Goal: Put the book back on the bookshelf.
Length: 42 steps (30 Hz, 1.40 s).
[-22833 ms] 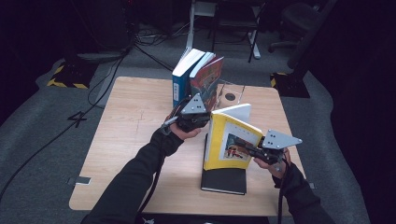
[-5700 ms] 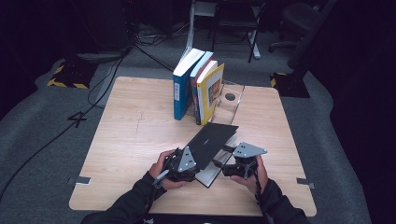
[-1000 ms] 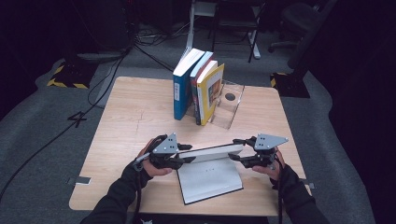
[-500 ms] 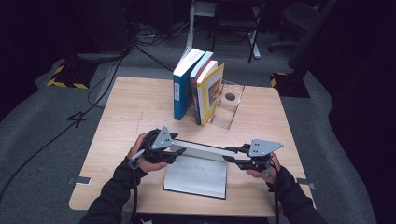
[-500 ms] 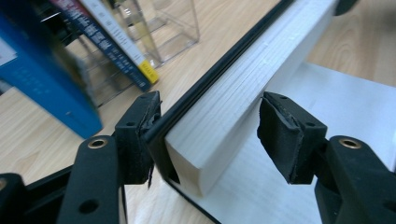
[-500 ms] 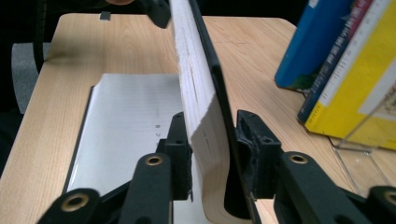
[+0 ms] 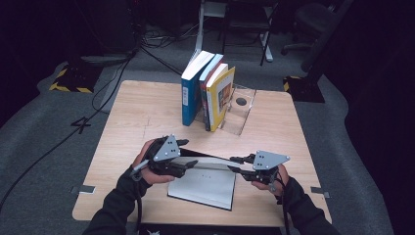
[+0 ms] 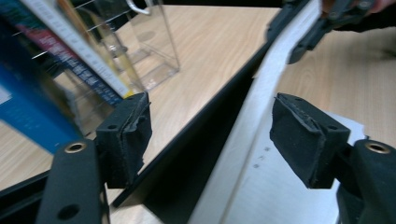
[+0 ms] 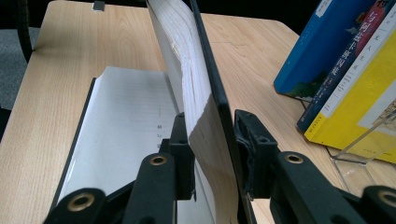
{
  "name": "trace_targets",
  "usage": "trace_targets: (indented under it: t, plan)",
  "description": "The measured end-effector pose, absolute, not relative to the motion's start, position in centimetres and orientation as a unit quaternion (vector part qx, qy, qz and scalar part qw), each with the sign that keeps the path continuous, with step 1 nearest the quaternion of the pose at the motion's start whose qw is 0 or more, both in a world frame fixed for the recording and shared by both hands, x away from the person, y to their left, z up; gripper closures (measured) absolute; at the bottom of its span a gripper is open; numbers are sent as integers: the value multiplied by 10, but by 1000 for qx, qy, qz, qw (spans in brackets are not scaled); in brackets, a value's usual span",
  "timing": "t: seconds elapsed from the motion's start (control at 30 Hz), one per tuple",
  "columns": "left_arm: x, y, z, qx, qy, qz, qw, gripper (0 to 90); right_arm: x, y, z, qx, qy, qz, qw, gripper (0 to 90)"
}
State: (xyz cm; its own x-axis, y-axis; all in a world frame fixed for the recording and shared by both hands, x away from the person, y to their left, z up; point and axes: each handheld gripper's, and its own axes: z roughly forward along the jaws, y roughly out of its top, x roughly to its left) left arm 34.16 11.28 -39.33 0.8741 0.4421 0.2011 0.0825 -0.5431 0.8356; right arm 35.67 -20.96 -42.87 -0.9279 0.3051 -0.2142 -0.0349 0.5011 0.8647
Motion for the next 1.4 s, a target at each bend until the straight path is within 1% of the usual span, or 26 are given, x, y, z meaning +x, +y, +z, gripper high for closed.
trace_targets:
  t: [0.13,0.2,0.3,0.43,0.47,0.5,0.57,0.67,0.73,0.77,0.8,0.83,0.93,1.0,1.03,1.07,1.1,1.17,1.2,1.23,1.3,1.33,1.4]
  plan:
    - [335,90,-396,870,142,211,423,259,356,-208,-429,77,851,490,170,686]
    - [334,85,-397,873,140,212,416,255,356,-207,-429,76,852,489,171,684]
    - [333,73,-403,888,132,207,388,221,355,-205,-429,72,855,484,174,678]
    - [332,64,-408,892,130,212,376,206,352,-202,-429,66,858,478,177,670]
    - [332,63,-409,892,135,219,371,241,352,-201,-430,64,859,475,179,667]
    - [333,63,-409,889,138,226,372,241,352,-201,-430,64,859,475,179,667]
    - [335,65,-409,887,144,222,378,302,351,-200,-430,63,859,474,181,666]
    - [335,66,-409,886,149,220,379,327,351,-198,-430,61,861,471,182,661]
    - [336,67,-409,887,146,216,380,382,351,-198,-430,62,861,471,183,660]
    - [336,68,-409,888,144,210,382,382,351,-198,-430,62,861,471,183,660]
    - [336,70,-408,891,135,198,385,425,351,-198,-430,62,860,472,183,657]
    - [337,71,-408,892,131,195,385,493,351,-197,-431,62,861,471,183,651]
    - [336,70,-408,898,124,199,372,537,353,-197,-434,66,861,472,176,608]
    - [336,72,-408,900,122,194,370,553,356,-198,-437,69,866,465,171,528]
    - [336,73,-408,902,117,193,368,559,358,-200,-440,73,869,454,181,539]
    - [336,74,-407,903,118,193,366,566,360,-203,-442,79,870,453,178,564]
    - [337,74,-407,901,121,191,370,568,364,-208,-443,77,869,464,157,604]
    - [337,74,-406,901,124,190,369,568,363,-209,-443,77,867,467,160,618]
    - [338,75,-406,900,125,189,371,568,362,-208,-443,71,867,464,169,630]
    - [339,75,-406,900,127,186,372,548,360,-206,-442,66,867,459,183,644]
    - [338,74,-406,902,126,186,368,495,359,-205,-441,63,868,458,182,644]
    - [336,68,-408,905,126,197,356,455,358,-205,-441,60,869,457,183,646]
    - [334,64,-409,906,125,206,348,437,358,-203,-440,59,870,453,186,648]
